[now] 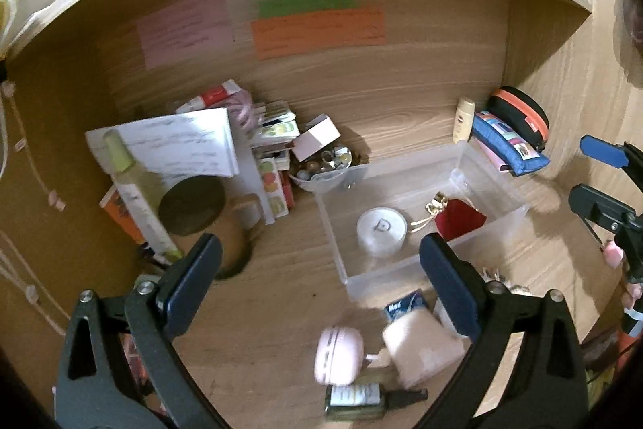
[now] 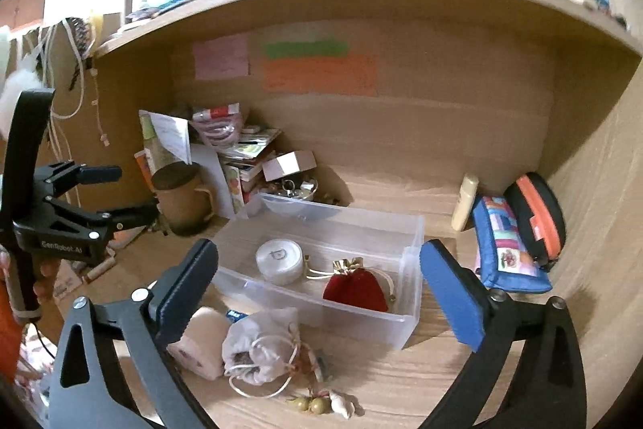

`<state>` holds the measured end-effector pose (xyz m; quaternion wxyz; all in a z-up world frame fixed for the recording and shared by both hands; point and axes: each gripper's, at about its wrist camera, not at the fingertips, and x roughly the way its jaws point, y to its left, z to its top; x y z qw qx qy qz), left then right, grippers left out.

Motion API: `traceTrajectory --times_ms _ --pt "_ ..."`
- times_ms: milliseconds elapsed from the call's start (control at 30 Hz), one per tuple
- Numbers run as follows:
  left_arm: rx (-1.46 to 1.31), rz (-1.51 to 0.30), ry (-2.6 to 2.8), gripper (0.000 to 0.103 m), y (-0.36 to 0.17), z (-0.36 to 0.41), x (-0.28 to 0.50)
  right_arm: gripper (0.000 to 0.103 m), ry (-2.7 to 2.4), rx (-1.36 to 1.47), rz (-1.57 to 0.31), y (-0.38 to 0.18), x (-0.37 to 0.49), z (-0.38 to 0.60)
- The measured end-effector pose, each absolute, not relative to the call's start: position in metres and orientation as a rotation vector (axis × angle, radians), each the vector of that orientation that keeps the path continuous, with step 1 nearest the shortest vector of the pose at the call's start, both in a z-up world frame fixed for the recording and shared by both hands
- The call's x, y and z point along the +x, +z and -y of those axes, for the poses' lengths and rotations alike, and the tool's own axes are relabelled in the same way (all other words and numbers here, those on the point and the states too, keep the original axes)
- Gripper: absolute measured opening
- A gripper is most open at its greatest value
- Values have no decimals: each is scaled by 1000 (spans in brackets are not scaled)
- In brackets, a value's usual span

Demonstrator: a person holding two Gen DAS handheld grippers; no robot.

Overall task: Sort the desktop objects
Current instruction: 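Move both grippers back toward the remaining objects on the desk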

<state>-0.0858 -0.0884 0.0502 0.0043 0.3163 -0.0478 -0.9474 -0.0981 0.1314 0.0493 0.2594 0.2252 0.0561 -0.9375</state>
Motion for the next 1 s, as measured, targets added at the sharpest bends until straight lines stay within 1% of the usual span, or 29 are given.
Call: traceTrajectory --times_ms 267,500,833,1000 --pt "966 162 -2951 101 34 101 -51 103 -2565 588 -203 42 -68 -126" --pt "1042 161 -2942 101 4 104 -40 103 -2561 670 -218 18 -64 -122" --pt "1223 27 -2886 101 -47 117 -55 103 -2510 873 -236 -36 -76 -109" --pt "1284 -19 -2868 101 -68 120 -64 103 -2476 921 -232 -59 -76 -105"
